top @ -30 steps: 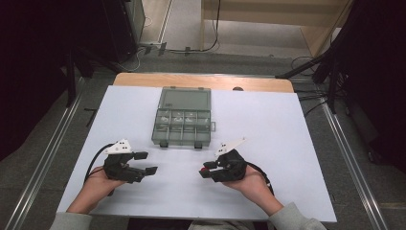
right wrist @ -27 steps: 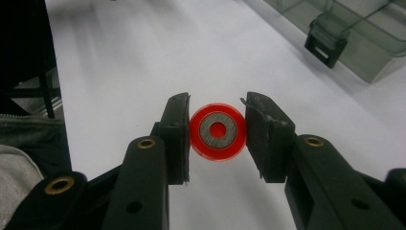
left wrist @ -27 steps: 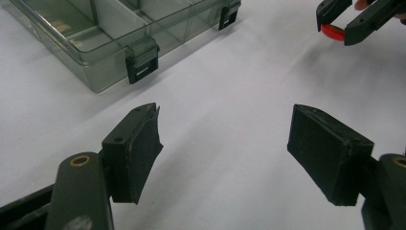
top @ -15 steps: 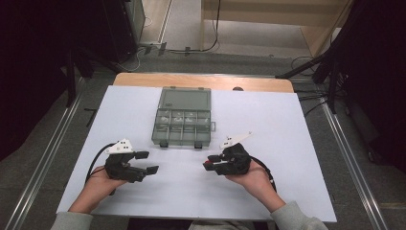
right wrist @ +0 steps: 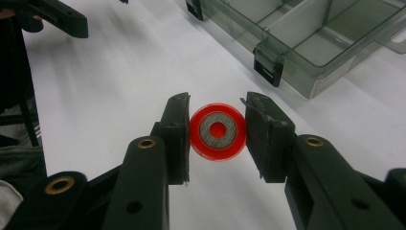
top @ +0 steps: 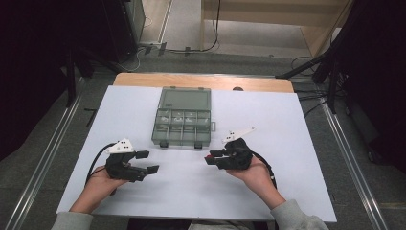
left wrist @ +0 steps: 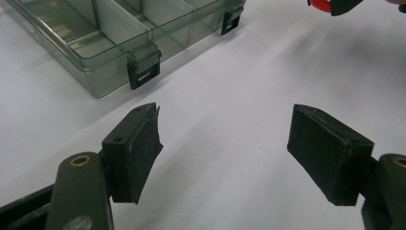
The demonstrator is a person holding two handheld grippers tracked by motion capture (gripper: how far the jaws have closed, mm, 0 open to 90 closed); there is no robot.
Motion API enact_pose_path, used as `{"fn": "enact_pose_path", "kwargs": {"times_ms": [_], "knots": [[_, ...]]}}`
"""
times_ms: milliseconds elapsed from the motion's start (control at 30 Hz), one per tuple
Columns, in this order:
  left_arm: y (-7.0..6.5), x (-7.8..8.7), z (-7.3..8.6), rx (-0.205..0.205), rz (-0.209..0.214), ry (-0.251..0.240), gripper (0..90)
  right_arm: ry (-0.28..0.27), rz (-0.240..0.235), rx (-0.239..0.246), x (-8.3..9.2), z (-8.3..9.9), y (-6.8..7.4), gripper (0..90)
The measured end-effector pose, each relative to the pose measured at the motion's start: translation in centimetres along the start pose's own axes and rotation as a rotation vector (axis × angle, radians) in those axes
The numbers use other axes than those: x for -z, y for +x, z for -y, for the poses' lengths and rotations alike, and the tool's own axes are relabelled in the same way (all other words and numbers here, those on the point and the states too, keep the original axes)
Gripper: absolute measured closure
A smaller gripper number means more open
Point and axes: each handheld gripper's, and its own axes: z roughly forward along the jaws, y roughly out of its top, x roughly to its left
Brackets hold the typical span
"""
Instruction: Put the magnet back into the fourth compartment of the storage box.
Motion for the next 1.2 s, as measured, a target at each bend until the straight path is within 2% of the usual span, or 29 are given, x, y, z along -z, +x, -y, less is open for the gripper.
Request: {"fn": "enact_pose_path", "kwargs": {"times_ms": [400, 533, 667, 800, 1200], "knots": [[0.1, 0.3, 0.1, 0.008, -0.011, -0.011, 26.1, -0.014, 0.011, -0.023, -0.1, -0.8, -0.6, 63.4], [0.1, 0.1, 0.0, 0.028, -0.007, -0.024, 26.0, -0.019, 0.014, -0.026, 0.0, -1.1, -0.8, 63.4], [0.2, -0.2, 0.1, 0.031, -0.009, -0.007, 26.0, -0.024, 0.014, -0.035, 0.0, -1.4, -1.2, 63.4], [0.4, -0.1, 0.2, 0.038, -0.014, -0.014, 26.0, -0.035, 0.022, -0.050, 0.0, -1.8, -1.7, 63.5], [0.3, -0.5, 0.2, 0.027, -0.018, -0.017, 26.1, -0.051, 0.036, -0.070, 0.0, -2.5, -2.6, 63.5]]}}
